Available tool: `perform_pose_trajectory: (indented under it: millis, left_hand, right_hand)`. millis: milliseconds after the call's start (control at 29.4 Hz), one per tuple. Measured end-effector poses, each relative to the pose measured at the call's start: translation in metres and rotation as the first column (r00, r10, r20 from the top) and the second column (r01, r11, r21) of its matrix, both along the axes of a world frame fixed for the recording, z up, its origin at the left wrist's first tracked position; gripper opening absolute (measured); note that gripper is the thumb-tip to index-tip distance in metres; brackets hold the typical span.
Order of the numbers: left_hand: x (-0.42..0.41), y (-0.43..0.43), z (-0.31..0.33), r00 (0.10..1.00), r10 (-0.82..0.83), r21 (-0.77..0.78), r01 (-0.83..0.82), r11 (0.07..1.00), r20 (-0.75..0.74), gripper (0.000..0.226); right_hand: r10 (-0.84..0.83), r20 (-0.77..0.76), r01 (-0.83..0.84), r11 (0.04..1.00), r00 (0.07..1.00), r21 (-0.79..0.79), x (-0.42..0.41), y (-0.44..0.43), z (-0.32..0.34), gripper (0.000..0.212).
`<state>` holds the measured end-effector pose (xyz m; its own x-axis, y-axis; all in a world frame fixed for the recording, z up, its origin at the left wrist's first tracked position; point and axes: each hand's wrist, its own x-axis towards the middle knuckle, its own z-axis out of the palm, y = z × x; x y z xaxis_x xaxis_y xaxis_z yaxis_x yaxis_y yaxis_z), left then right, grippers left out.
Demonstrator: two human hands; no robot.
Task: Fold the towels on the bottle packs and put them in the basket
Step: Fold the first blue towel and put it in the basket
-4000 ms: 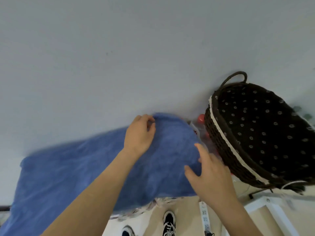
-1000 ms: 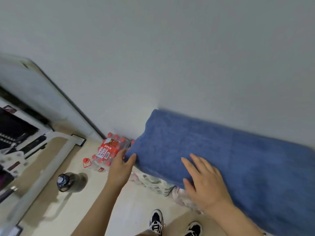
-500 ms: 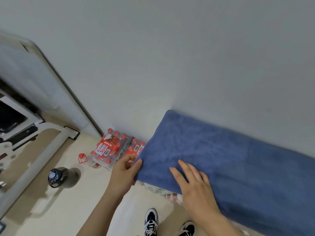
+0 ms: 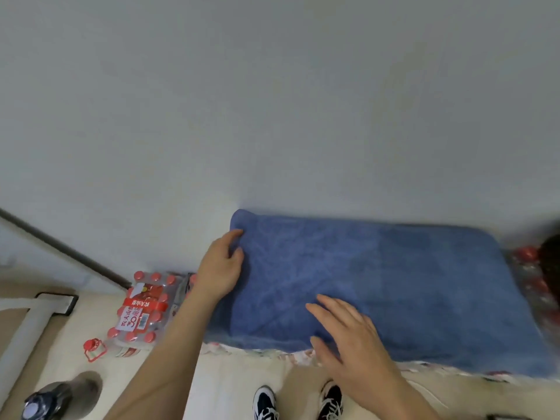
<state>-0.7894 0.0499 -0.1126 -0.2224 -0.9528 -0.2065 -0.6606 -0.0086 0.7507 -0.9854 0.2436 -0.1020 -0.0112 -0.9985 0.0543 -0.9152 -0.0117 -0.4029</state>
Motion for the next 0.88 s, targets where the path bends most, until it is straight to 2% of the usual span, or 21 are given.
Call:
perform_pose_trajectory:
  millis: [68, 102, 170, 238, 306, 374, 408, 477, 545, 647, 749, 885]
  left_hand:
    - [-0.007, -0.001, 0.001, 0.986, -0.028, -0.134, 0.051, 0.99, 0.167, 0.045]
    - [-0.01, 0.003, 0.005, 0.975, -0.023, -0.216, 0.071, 0.974, 0.219, 0.046]
    - [-0.019, 0.023, 0.014, 0.966, -0.01, -0.338, 0.1, 0.936, 0.259, 0.047]
    - [-0.035, 0.052, 0.021, 0.967, -0.06, -0.403, 0.159, 0.901, 0.249, 0.046]
    - [-0.056, 0.083, 0.021, 0.961, -0.195, -0.406, 0.261, 0.876, 0.198, 0.04]
    - [-0.084, 0.112, 0.017, 0.903, -0.383, -0.429, 0.43, 0.795, 0.195, 0.035]
    - [-0.098, 0.124, 0.013, 0.857, -0.466, -0.438, 0.513, 0.738, 0.219, 0.033]
    - [-0.123, 0.148, 0.004, 0.772, -0.574, -0.43, 0.631, 0.646, 0.272, 0.035]
    - [-0.158, 0.177, 0.001, 0.708, -0.628, -0.417, 0.702, 0.577, 0.322, 0.039]
    - [-0.208, 0.214, -0.001, 0.637, -0.64, -0.41, 0.769, 0.491, 0.43, 0.043]
    - [-0.247, 0.241, 0.0, 0.639, -0.602, -0.421, 0.769, 0.482, 0.479, 0.04]
    - [-0.279, 0.258, -0.004, 0.638, -0.565, -0.405, 0.769, 0.494, 0.523, 0.026]
  right_hand:
    - [-0.242, 0.197, 0.253, 0.967, 0.95, -0.034, -0.02, 0.012, 0.002, 0.035]
    - [-0.37, 0.308, 0.398, 0.917, 0.876, -0.031, -0.031, 0.02, 0.003, 0.029]
    - [-0.578, 0.493, 0.654, 0.756, 0.65, 0.024, -0.053, 0.04, 0.003, 0.03]
    - [-0.696, 0.617, 0.82, 0.556, 0.368, 0.138, -0.073, 0.062, 0.002, 0.03]
    - [-0.72, 0.691, 0.879, 0.369, 0.064, 0.303, -0.087, 0.08, -0.002, 0.019]
    - [-0.65, 0.719, 0.831, 0.241, -0.246, 0.501, -0.102, 0.1, -0.006, 0.006]
    - [-0.606, 0.707, 0.776, 0.221, -0.366, 0.591, -0.108, 0.107, -0.007, 0.009]
    - [-0.522, 0.662, 0.663, 0.222, -0.539, 0.715, -0.119, 0.115, -0.011, 0.024]
    - [-0.437, 0.638, 0.586, 0.268, -0.634, 0.765, -0.14, 0.127, -0.014, 0.032]
    - [-0.376, 0.637, 0.54, 0.338, -0.673, 0.771, -0.173, 0.138, -0.021, 0.033]
    - [-0.335, 0.629, 0.493, 0.409, -0.701, 0.768, -0.198, 0.145, -0.021, 0.025]
    - [-0.312, 0.61, 0.483, 0.396, -0.729, 0.781, -0.217, 0.156, -0.025, 0.02]
